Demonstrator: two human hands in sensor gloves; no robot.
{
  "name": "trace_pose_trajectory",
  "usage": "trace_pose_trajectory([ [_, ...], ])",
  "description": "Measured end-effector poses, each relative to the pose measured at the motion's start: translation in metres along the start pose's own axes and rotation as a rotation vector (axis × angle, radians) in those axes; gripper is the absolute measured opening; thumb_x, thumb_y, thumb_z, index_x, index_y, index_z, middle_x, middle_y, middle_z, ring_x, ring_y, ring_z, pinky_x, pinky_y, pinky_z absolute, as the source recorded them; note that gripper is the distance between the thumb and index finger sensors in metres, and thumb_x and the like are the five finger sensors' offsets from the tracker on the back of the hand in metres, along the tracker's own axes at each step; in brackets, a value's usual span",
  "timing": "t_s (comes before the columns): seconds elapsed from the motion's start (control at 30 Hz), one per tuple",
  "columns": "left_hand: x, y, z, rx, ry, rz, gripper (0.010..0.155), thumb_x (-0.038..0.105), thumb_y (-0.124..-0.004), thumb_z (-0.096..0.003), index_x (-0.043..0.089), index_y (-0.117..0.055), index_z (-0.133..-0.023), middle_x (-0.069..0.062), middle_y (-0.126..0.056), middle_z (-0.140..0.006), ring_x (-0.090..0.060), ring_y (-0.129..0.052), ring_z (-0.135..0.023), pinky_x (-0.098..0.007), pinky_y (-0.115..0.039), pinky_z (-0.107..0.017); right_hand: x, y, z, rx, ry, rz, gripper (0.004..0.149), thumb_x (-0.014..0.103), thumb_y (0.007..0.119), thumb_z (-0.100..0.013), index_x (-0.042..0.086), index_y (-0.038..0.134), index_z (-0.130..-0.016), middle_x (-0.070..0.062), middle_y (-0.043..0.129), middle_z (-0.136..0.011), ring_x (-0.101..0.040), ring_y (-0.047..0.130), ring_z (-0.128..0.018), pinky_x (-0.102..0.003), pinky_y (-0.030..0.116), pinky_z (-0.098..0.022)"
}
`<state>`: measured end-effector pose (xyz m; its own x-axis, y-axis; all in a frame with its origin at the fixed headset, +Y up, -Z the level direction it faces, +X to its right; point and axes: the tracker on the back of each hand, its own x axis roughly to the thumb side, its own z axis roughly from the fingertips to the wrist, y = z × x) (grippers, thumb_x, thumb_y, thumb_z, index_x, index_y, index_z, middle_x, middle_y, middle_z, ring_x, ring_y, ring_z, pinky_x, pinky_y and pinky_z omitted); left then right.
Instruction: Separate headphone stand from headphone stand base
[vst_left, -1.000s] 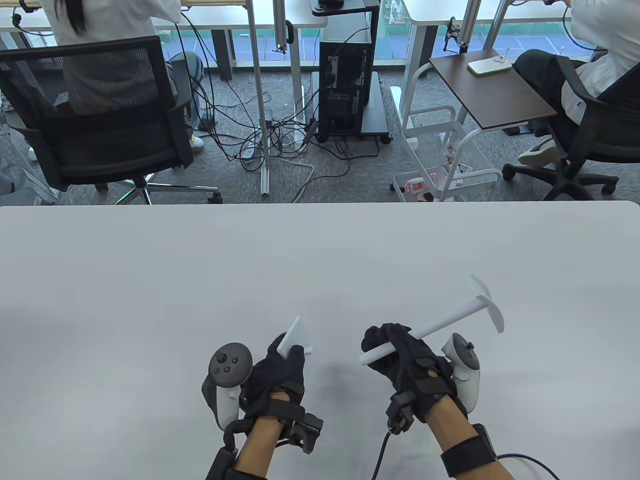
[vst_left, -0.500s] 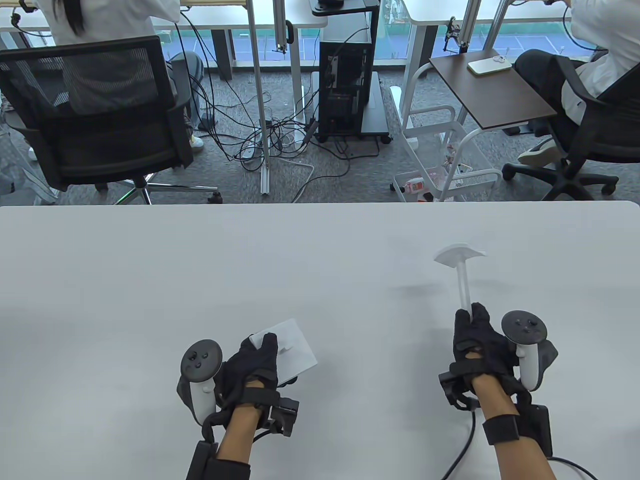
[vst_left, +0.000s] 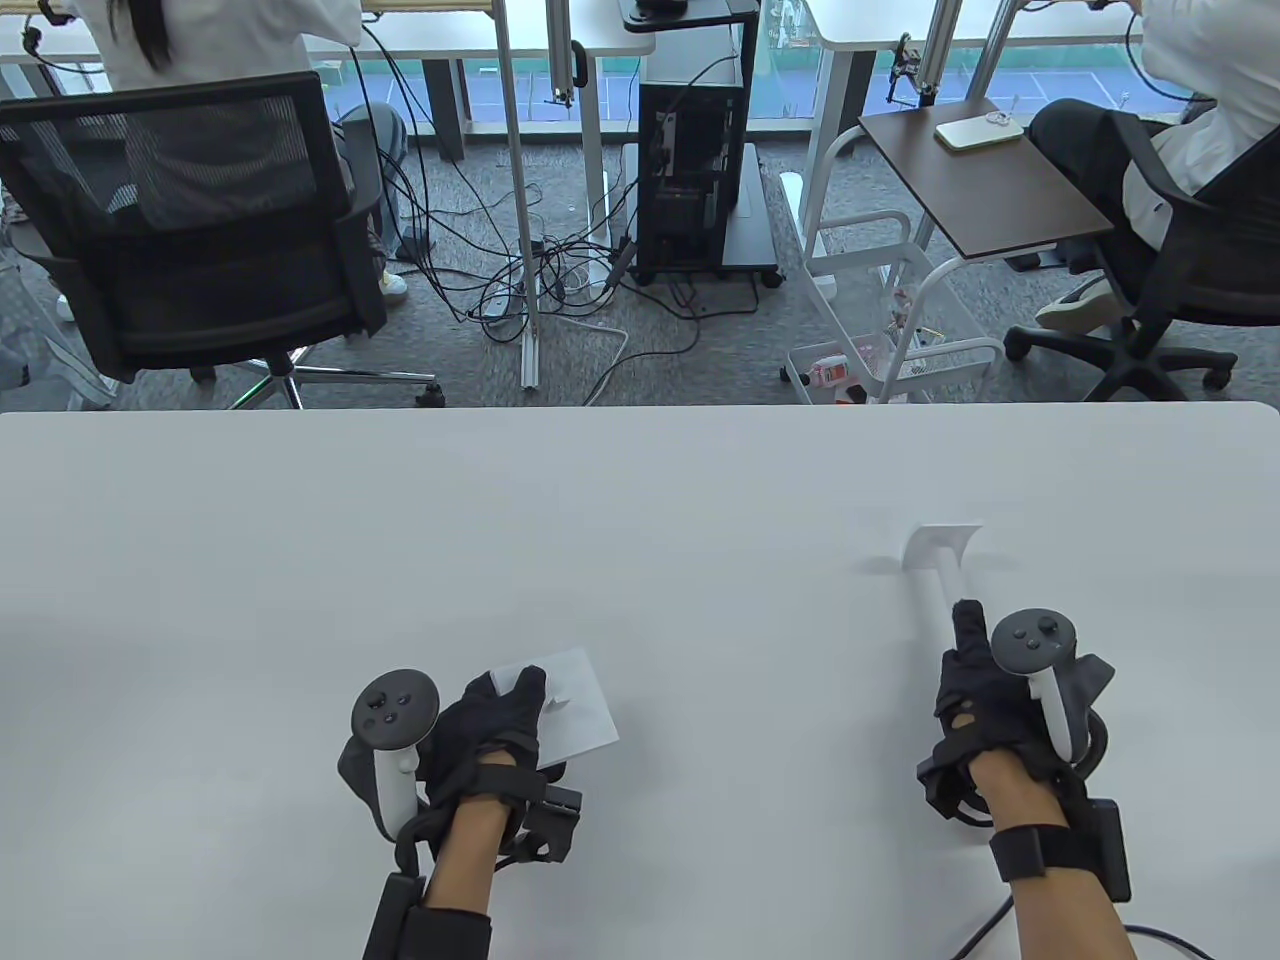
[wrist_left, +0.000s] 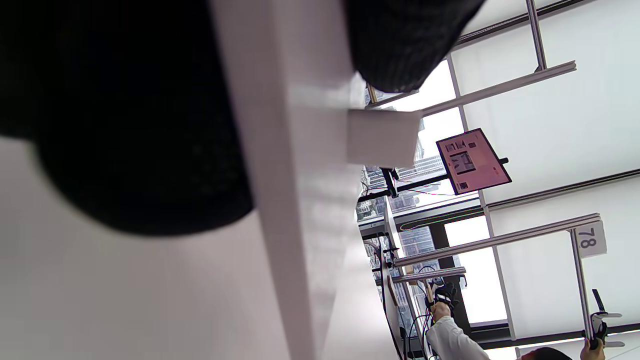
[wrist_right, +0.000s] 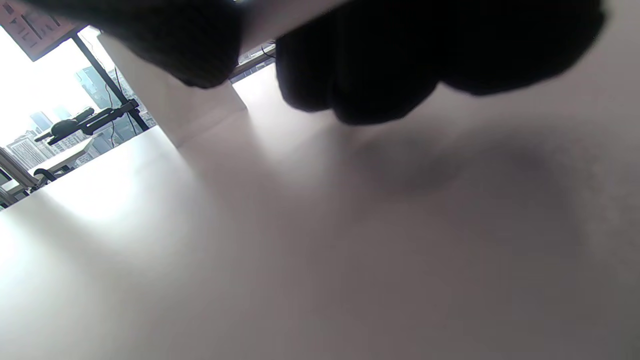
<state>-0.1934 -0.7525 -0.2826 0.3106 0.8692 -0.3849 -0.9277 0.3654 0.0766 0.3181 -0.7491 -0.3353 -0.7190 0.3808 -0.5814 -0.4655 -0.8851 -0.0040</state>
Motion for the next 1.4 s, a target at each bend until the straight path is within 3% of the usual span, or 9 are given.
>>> trace_pose_trajectory([
  [0.13, -0.002, 0.002, -0.001, 0.005, 0.022, -0.018, 0.058, 0.051, -0.08, -0.0393, 0.008, -0.077, -0.079, -0.006, -0.101, -0.046, -0.02, -0.112, -0.008, -0.038, -0.096, -0.019, 0.001, 0.001, -0.001, 0.013, 0.011, 0.051, 0.053, 0.035, 0.079, -0.045, 0.056, 0.054, -0.087, -0.019, 0.078, -0.083, -0.035, 0.084, -0.056, -0.051, 0.076, -0.04],
  [0.57, -0.009, 0.01, -0.001, 0.012, 0.059, 0.008, 0.058, 0.051, -0.08, -0.0395, 0.008, -0.078, -0.079, -0.006, -0.101, -0.046, -0.02, -0.112, -0.008, -0.038, -0.096, -0.02, -0.005, 0.009, -0.005, 0.082, 0.056, 0.116, 0.058, 0.036, 0.079, -0.044, 0.062, 0.046, -0.085, -0.015, 0.059, -0.092, -0.032, 0.07, -0.066, -0.046, 0.068, -0.047],
  [0.63, -0.009, 0.011, -0.001, 0.011, 0.059, 0.015, 0.058, 0.051, -0.08, -0.0395, 0.009, -0.078, -0.079, -0.006, -0.101, -0.046, -0.02, -0.112, -0.008, -0.038, -0.096, -0.02, -0.003, 0.007, -0.002, 0.13, 0.052, 0.14, 0.062, 0.042, 0.078, -0.043, 0.061, 0.041, -0.088, -0.013, 0.045, -0.1, -0.033, 0.062, -0.075, -0.048, 0.062, -0.054],
  [0.67, -0.009, 0.011, -0.001, 0.012, 0.059, 0.019, 0.058, 0.051, -0.08, -0.0395, 0.009, -0.078, -0.079, -0.006, -0.101, -0.046, -0.02, -0.112, -0.008, -0.038, -0.096, -0.02, -0.001, 0.004, 0.001, 0.168, 0.053, 0.153, 0.067, 0.049, 0.077, -0.042, 0.059, 0.032, -0.09, -0.01, 0.03, -0.106, -0.034, 0.049, -0.087, -0.051, 0.051, -0.063],
  [0.73, -0.01, 0.013, -0.001, 0.013, 0.064, 0.036, 0.057, 0.051, -0.08, -0.0394, 0.009, -0.079, -0.078, -0.006, -0.102, -0.045, -0.02, -0.112, -0.008, -0.038, -0.096, -0.02, 0.006, -0.005, 0.012, 0.167, 0.044, 0.132, 0.075, 0.055, 0.078, -0.04, 0.057, 0.022, -0.092, -0.006, 0.015, -0.109, -0.034, 0.036, -0.094, -0.054, 0.04, -0.067],
  [0.93, -0.01, 0.017, -0.001, 0.025, 0.064, 0.031, 0.056, 0.052, -0.081, -0.0387, 0.01, -0.082, -0.076, -0.005, -0.102, -0.044, -0.02, -0.112, -0.006, -0.038, -0.096, -0.018, 0.046, -0.015, 0.054, 0.097, -0.174, 0.163, 0.09, 0.066, 0.081, -0.035, 0.048, 0.018, -0.096, -0.003, 0.013, -0.112, -0.034, 0.025, -0.101, -0.059, 0.029, -0.071],
  [1.07, -0.01, 0.018, -0.001, 0.029, 0.061, 0.021, 0.055, 0.054, -0.083, -0.0375, 0.012, -0.086, -0.072, -0.004, -0.104, -0.041, -0.019, -0.112, -0.004, -0.037, -0.096, -0.017, 0.081, 0.003, 0.081, 0.078, -0.344, 0.267, 0.098, 0.072, 0.082, -0.031, 0.046, 0.013, -0.095, 0.003, 0.005, -0.112, -0.026, 0.011, -0.109, -0.064, 0.02, -0.075],
  [1.2, -0.011, 0.023, -0.001, 0.07, 0.053, -0.052, 0.053, 0.056, -0.085, -0.0355, 0.015, -0.091, -0.068, -0.004, -0.106, -0.036, -0.019, -0.112, -0.001, -0.037, -0.097, -0.015, 0.104, 0.038, 0.093, 0.088, -0.429, 0.364, 0.106, 0.078, 0.079, -0.027, 0.046, 0.002, -0.091, 0.008, -0.007, -0.109, -0.02, -0.009, -0.105, -0.064, 0.01, -0.074],
  [1.4, -0.021, 0.031, -0.008, 0.081, 0.135, -0.082, 0.054, 0.052, -0.079, -0.0394, 0.012, -0.082, -0.076, -0.006, -0.102, -0.047, -0.021, -0.111, -0.01, -0.039, -0.095, -0.021, 0.117, 0.056, 0.106, 0.137, -0.493, 0.384, 0.104, 0.078, 0.077, -0.027, 0.048, 0.0, -0.09, 0.01, -0.009, -0.107, -0.018, -0.012, -0.103, -0.064, 0.006, -0.073],
])
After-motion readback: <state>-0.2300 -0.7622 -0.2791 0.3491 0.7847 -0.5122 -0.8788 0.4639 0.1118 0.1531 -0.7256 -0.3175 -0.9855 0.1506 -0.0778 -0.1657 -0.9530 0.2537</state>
